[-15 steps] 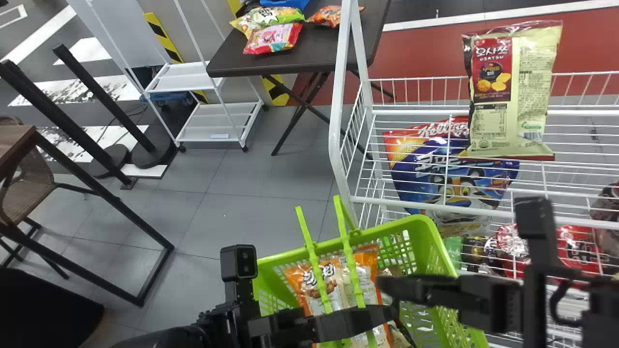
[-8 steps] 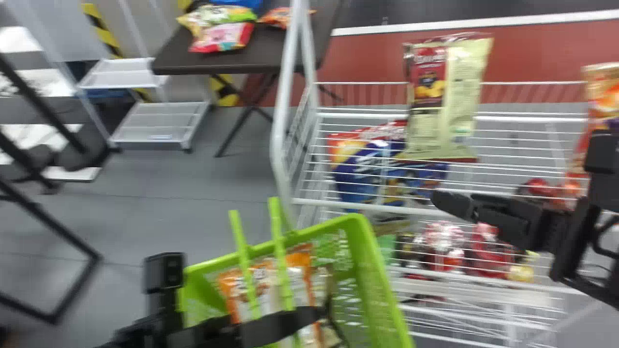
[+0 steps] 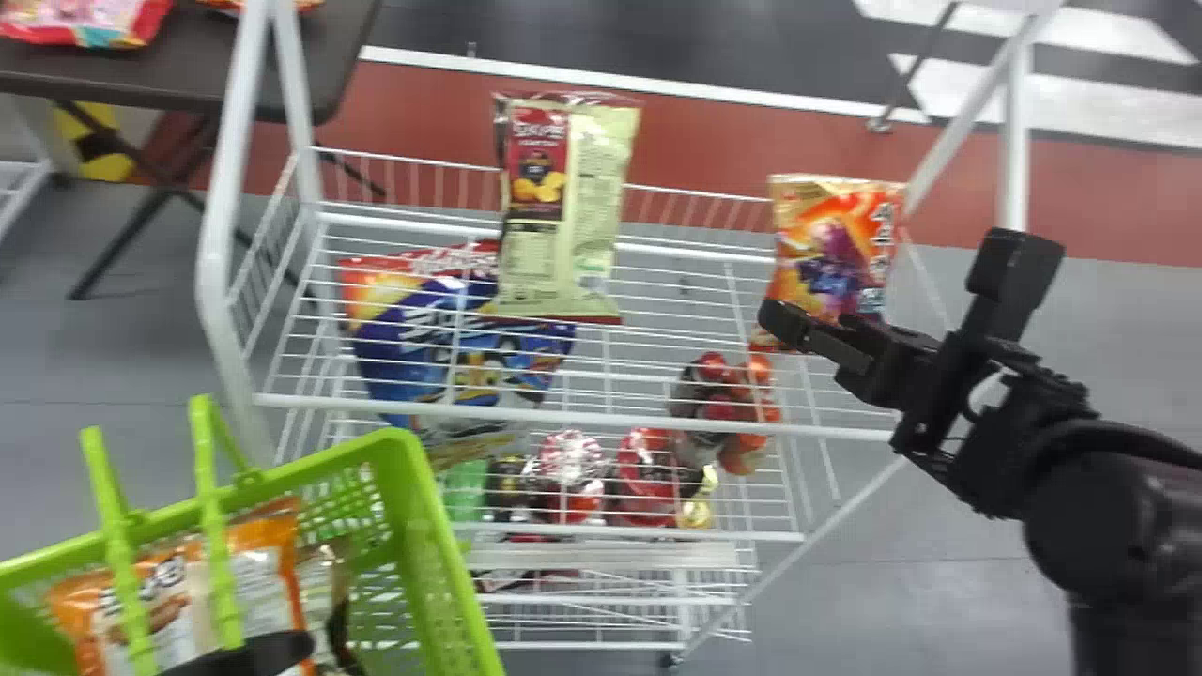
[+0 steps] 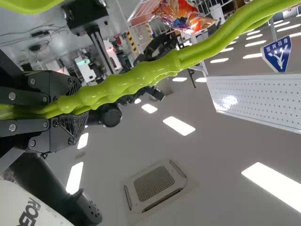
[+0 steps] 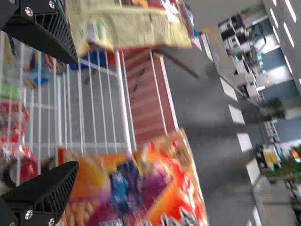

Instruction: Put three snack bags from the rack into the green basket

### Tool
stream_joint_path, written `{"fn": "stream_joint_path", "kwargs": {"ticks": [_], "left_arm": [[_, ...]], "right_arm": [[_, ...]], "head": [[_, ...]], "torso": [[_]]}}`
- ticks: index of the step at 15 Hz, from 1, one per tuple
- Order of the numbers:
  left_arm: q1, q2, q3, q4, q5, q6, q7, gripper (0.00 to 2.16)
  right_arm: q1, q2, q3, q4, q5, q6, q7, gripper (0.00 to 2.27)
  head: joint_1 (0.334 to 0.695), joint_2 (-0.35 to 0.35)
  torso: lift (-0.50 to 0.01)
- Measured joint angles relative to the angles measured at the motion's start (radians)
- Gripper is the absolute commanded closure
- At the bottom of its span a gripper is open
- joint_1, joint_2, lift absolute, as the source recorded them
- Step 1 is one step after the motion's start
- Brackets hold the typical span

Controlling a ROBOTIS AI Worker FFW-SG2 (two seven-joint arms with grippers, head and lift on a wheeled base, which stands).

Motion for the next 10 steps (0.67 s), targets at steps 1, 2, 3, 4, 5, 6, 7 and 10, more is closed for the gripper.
{"fn": "stream_joint_path", "kwargs": {"ticks": [1,2,3,4,5,6,7,10], "left_arm": [[0.000,0.000,0.000,0.000,0.000,0.000,0.000,2.15],[0.000,0.001,0.000,0.002,0.000,0.000,0.000,2.15],[0.000,0.002,0.000,0.002,0.000,0.000,-0.001,2.15],[0.002,0.002,0.001,0.003,0.000,-0.001,-0.001,2.15],[0.005,0.002,0.004,0.004,0.000,-0.001,-0.003,2.15],[0.009,0.002,0.010,0.005,0.001,-0.001,-0.004,2.15],[0.011,0.002,0.014,0.006,0.001,-0.001,-0.005,2.15],[0.013,0.000,0.018,0.005,0.003,-0.002,-0.006,2.15]], "right_arm": [[-0.022,-0.004,0.000,0.032,0.032,-0.017,-0.006,0.05],[-0.057,-0.009,0.004,0.083,0.066,-0.039,-0.009,0.05],[-0.097,-0.013,0.013,0.141,0.097,-0.061,-0.009,0.06],[-0.129,-0.015,0.023,0.190,0.122,-0.087,-0.016,0.06],[-0.160,-0.016,0.036,0.241,0.150,-0.124,-0.037,0.07],[-0.192,-0.015,0.049,0.292,0.174,-0.155,-0.051,0.12],[-0.224,-0.014,0.057,0.339,0.190,-0.169,-0.053,0.27],[-0.299,-0.014,0.082,0.451,0.220,-0.187,-0.046,1.11]], "head": [[0.695,-0.324],[0.695,-0.337],[0.695,-0.344],[0.695,-0.350],[0.695,-0.350],[0.695,-0.350],[0.695,-0.350],[0.695,-0.348]], "torso": [[0.000],[0.000],[0.000],[0.000],[0.000],[0.000],[0.000],[0.000]]}}
